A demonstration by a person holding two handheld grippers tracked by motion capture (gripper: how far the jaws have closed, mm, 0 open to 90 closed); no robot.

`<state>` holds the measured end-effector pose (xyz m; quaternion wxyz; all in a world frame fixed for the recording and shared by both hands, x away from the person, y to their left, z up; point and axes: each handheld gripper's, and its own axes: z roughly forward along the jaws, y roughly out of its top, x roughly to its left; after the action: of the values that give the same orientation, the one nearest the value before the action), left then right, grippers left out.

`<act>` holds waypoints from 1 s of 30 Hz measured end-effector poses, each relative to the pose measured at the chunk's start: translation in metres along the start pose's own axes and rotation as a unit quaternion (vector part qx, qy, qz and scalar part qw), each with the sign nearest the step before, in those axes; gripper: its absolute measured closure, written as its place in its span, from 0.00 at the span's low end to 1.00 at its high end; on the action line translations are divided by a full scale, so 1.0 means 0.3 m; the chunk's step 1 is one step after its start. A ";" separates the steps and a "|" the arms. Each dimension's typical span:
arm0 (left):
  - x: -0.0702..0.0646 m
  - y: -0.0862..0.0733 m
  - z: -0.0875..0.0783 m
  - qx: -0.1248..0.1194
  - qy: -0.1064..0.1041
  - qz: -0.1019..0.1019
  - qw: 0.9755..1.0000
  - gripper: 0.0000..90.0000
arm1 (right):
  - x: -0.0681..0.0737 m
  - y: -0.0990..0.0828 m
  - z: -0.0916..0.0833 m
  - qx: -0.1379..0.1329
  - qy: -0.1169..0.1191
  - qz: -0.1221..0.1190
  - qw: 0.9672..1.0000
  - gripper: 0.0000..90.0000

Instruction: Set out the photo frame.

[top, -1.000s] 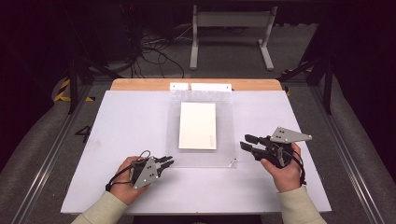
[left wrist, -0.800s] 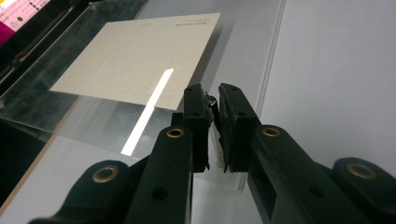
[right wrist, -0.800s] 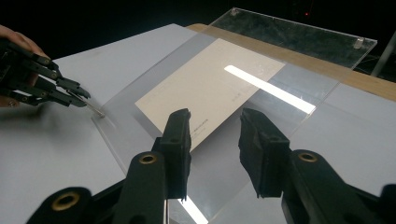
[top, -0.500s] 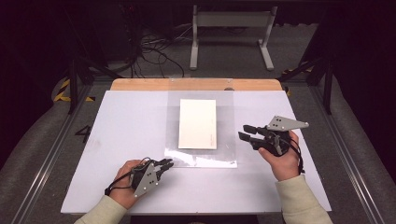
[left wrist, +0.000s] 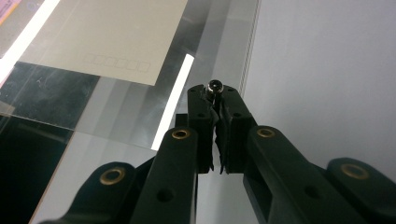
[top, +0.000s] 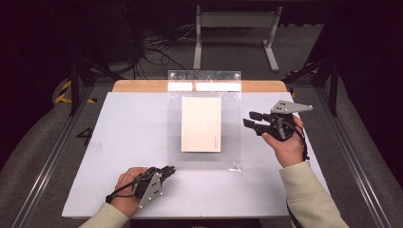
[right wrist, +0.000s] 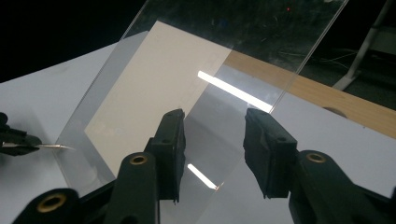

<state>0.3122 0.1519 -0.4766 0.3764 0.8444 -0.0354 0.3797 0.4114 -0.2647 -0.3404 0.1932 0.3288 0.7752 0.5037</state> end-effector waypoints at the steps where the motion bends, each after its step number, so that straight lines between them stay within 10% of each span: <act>1: -0.002 0.001 0.001 -0.001 0.000 0.001 1.000 0.95 | -0.009 0.012 0.000 -0.004 -0.003 0.004 1.000 0.63; 20: -0.018 0.013 -0.004 0.016 0.011 0.040 0.999 0.95 | -0.175 0.157 0.132 0.018 -0.014 0.086 0.996 0.40; 30: -0.034 0.027 -0.010 0.039 0.021 0.083 0.996 0.95 | -0.164 0.194 0.155 0.003 0.004 0.077 0.997 0.37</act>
<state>0.3004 0.1457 -0.4772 0.3112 0.8442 -0.0832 0.4284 0.4940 -0.2528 -0.3085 0.1491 0.3860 0.7501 0.5159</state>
